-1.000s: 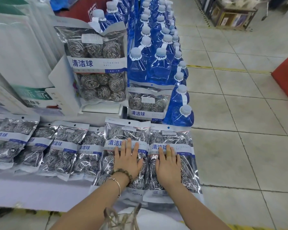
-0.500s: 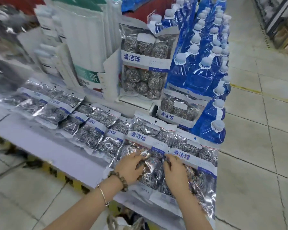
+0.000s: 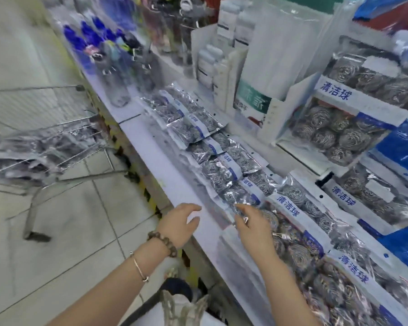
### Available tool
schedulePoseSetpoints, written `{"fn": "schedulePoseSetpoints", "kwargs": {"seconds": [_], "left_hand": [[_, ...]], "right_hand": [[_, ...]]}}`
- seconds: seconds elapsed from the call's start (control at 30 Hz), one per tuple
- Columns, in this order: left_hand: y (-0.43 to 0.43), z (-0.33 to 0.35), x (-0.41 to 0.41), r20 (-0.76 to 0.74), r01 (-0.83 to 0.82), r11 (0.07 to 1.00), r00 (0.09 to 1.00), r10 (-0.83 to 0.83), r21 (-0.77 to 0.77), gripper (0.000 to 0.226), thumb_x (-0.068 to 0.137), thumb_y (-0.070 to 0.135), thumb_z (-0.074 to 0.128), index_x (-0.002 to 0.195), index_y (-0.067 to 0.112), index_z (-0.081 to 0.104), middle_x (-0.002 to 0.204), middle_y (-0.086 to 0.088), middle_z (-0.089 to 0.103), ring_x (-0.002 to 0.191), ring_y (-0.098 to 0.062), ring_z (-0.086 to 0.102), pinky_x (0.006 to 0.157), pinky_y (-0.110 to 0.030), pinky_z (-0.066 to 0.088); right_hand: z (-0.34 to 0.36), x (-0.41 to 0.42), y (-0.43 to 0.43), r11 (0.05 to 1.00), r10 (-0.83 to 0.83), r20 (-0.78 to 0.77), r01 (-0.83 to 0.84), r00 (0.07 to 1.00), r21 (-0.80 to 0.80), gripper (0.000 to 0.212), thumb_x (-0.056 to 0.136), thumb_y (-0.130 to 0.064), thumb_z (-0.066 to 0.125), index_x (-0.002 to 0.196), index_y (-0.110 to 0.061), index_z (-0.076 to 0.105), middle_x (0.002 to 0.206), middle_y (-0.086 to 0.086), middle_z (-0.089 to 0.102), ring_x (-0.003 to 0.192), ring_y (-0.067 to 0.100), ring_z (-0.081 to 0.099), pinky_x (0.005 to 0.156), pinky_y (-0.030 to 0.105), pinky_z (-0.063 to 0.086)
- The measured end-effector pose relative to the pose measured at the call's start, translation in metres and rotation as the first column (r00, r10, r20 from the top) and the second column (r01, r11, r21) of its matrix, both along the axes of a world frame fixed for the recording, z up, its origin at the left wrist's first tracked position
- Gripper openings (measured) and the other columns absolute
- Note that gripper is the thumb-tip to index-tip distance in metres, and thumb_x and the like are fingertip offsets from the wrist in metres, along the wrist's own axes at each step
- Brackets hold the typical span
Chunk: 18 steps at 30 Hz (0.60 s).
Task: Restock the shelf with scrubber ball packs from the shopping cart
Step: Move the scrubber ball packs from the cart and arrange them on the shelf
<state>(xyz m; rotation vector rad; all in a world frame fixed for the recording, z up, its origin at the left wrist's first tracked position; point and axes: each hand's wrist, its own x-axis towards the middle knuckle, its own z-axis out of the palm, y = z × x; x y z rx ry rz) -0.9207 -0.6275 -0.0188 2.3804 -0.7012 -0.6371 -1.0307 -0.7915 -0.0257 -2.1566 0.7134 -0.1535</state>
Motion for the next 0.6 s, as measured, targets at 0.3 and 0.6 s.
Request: {"fn": "schedulePoseSetpoints", "kwargs": {"seconds": [0.3,0.6], "left_hand": [[0.107,0.007,0.094,-0.006,-0.311,0.949,0.95,0.312,-0.042,0.032,0.094,0.031,0.045,0.125,0.027,0.051,0.128,0.009,0.051,0.112,-0.011,0.052,0.088,-0.025,0.045],[0.245,-0.002,0.189,-0.04,-0.515,0.856,0.857,0.513,-0.044,0.033,0.091,0.027,0.049,0.124,0.028,0.053,0.126,0.005,0.055,0.114,-0.012,0.051,0.093,-0.03,0.044]], "right_hand": [[0.001,0.128,0.081,0.968,0.253,-0.03,-0.252,0.967,0.012,0.03,0.096,-0.022,0.048,0.125,-0.02,0.056,0.126,-0.007,0.055,0.115,0.007,0.05,0.093,0.02,0.036],[-0.002,0.259,0.208,0.907,0.396,-0.01,-0.39,0.918,0.156,0.024,0.094,-0.019,0.052,0.116,-0.023,0.061,0.111,-0.012,0.057,0.101,0.004,0.053,0.083,0.015,0.039]]}}
